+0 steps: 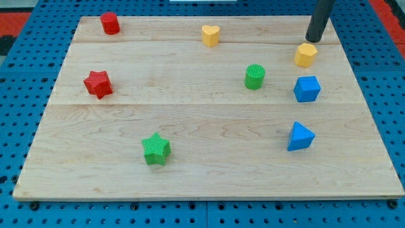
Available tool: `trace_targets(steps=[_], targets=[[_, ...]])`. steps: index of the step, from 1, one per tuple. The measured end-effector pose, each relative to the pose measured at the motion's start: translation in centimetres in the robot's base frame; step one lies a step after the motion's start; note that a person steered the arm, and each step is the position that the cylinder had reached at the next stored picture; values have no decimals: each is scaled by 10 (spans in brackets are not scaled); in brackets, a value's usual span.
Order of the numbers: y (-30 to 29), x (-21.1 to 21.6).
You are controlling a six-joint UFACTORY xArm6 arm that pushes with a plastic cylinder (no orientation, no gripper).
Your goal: Nudge the yellow hexagon to bottom a bit
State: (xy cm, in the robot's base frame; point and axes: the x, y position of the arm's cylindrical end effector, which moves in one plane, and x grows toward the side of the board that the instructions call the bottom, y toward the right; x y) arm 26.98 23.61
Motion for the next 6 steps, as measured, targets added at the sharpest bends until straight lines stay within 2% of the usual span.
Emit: trace_targets(steps=[1, 3, 4, 5, 6], targets=[[0, 23], [1, 102], [8, 107], [-20, 95], [-33, 144]])
